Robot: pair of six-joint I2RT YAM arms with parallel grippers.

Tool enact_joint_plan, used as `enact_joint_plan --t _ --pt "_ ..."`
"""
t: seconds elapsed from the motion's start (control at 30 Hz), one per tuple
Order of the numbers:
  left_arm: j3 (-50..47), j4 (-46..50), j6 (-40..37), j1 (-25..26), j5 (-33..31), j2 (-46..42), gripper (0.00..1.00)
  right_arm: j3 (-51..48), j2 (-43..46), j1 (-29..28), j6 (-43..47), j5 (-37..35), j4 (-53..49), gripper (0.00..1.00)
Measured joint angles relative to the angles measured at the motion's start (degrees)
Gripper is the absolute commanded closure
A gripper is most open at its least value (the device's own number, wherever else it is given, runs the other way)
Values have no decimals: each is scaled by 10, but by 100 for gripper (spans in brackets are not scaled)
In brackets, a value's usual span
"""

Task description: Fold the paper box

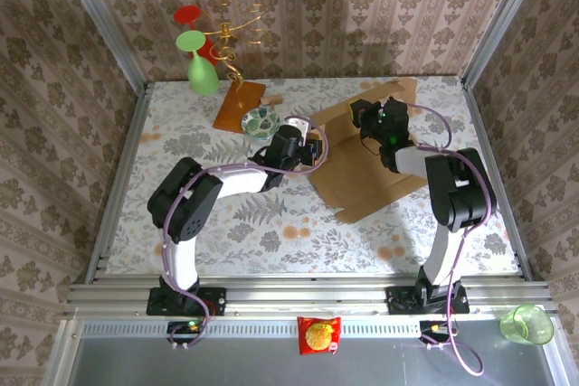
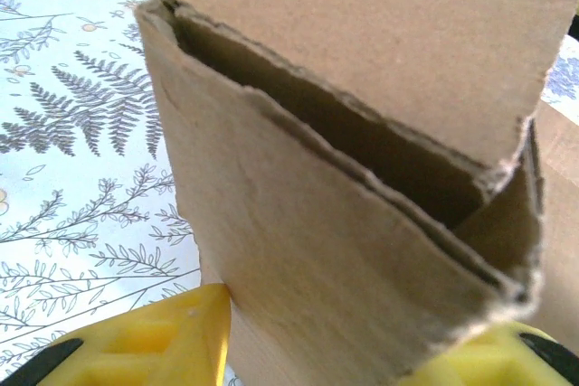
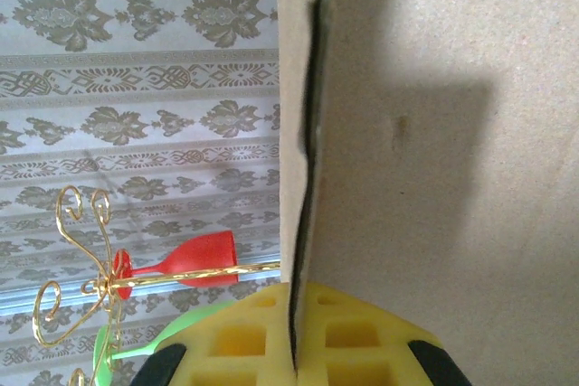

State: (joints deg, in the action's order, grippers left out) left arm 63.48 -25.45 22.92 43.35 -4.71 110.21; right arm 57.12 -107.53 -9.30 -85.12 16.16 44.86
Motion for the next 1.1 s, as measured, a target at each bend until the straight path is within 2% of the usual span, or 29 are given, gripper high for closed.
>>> enact_joint_plan --t 0.2,0.53,0.73,0.9,1.03,1.1 --pt "16 2 15 6 -41 19 52 -4 0 -5 -12 -11 8 100" --pt "38 10 35 9 -82 50 57 -8 3 -10 -21 -12 8 100" --pt "86 64 48 16 -126 68 75 -17 7 -10 -26 -31 14 100" --pt "139 130 63 23 -177 88 85 -19 7 -10 -38 -54 16 100" --pt "174 179 79 28 -212 100 100 -23 12 -14 -47 -68 14 100" --pt "187 201 84 29 -222 104 100 -26 14 -17 -52 -73 13 100"
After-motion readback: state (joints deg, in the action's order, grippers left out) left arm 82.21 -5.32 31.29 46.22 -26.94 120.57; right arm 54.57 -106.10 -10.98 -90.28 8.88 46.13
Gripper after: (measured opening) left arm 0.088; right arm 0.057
